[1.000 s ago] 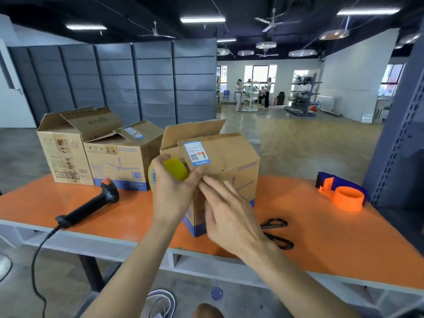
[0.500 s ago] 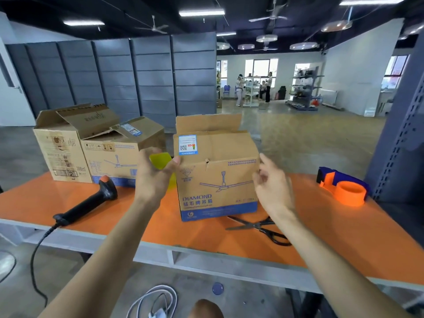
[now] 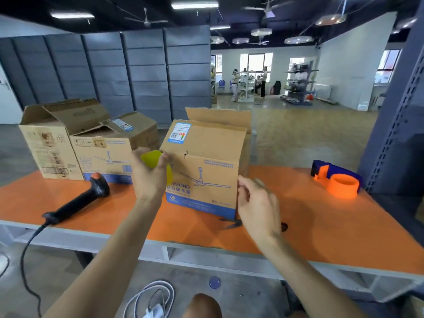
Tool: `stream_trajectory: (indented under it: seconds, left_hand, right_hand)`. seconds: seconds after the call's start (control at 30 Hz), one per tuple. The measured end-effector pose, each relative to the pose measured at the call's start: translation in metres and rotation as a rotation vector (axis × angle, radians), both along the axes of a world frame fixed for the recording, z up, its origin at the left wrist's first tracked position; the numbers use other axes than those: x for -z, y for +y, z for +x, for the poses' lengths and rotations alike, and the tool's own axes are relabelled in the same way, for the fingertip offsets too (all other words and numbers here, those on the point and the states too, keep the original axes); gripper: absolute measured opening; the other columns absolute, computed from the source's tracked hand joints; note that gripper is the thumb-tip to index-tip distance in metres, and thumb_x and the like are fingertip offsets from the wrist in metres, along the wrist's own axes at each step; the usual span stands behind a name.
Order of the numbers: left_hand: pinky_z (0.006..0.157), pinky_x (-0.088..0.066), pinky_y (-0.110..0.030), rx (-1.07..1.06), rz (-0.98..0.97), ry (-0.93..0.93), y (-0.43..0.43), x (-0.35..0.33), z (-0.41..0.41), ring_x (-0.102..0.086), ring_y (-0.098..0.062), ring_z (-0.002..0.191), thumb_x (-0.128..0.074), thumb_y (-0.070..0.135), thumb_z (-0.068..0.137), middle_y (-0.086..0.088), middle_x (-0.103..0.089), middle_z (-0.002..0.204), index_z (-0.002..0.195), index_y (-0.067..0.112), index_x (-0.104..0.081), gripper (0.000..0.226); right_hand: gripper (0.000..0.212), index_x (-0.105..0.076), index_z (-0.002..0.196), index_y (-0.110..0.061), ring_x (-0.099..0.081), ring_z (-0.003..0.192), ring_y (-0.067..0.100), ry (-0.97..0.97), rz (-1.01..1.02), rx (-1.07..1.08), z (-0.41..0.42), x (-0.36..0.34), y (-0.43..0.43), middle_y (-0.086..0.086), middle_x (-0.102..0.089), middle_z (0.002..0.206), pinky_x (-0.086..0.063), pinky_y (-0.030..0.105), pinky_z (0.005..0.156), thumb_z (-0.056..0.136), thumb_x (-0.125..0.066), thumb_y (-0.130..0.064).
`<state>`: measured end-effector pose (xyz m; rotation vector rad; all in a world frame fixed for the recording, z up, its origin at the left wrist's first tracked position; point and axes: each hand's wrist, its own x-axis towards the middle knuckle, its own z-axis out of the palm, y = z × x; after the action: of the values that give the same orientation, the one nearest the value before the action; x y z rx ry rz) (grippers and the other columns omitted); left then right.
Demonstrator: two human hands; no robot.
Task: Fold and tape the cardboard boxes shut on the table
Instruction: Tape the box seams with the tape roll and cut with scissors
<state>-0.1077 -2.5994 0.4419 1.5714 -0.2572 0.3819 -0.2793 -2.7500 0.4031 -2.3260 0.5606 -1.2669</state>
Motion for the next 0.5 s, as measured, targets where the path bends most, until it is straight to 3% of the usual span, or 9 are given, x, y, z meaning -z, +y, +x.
stream_trajectory:
  seconds: [0.13, 0.33, 0.43, 0.5]
  left_hand:
    - [0.090, -0.048, -0.038, 0.080, -0.062, 0.038, 0.003, 0.005, 0.003, -0.055, -0.023, 0.111, -0.068, 0.025, 0.096, 0.000, -0.053, 0.120, 0.126, 0.024, -0.044, 0.038]
    - [0.101, -0.048, -0.049, 0.134, 0.069, 0.024, 0.008, 0.016, -0.005, -0.053, -0.024, 0.113, -0.068, 0.017, 0.095, -0.002, -0.048, 0.124, 0.132, 0.016, -0.040, 0.046]
    - [0.099, -0.050, -0.050, 0.183, 0.114, -0.019, 0.006, 0.028, -0.024, -0.057, -0.022, 0.113, -0.073, 0.024, 0.092, -0.003, -0.056, 0.123, 0.128, 0.022, -0.039, 0.050]
    - [0.096, -0.052, -0.050, 0.222, 0.109, -0.020, 0.002, 0.034, -0.036, -0.059, -0.021, 0.112, -0.074, 0.029, 0.092, 0.001, -0.059, 0.120, 0.127, 0.026, -0.038, 0.051]
  right_hand:
    - [0.037, -0.069, 0.127, -0.010, -0.070, 0.083, 0.024, -0.062, -0.006, -0.070, -0.005, 0.010, 0.019, 0.000, -0.068, 0.112, -0.056, 0.035, 0.071, 0.092, -0.062, -0.003]
    - [0.043, -0.068, 0.130, -0.009, -0.069, 0.087, 0.020, -0.085, -0.061, -0.143, -0.005, 0.018, 0.028, -0.001, -0.068, 0.112, -0.056, 0.033, 0.071, 0.089, -0.062, 0.004]
    - [0.044, -0.068, 0.130, -0.011, -0.068, 0.101, 0.017, -0.084, -0.094, -0.214, -0.002, 0.021, 0.031, -0.003, -0.070, 0.119, -0.057, 0.030, 0.081, 0.090, -0.061, 0.005]
    - [0.045, -0.068, 0.131, -0.015, -0.068, 0.101, 0.013, -0.097, -0.078, -0.217, -0.001, 0.021, 0.027, -0.006, -0.071, 0.118, -0.056, 0.027, 0.082, 0.091, -0.061, 0.003]
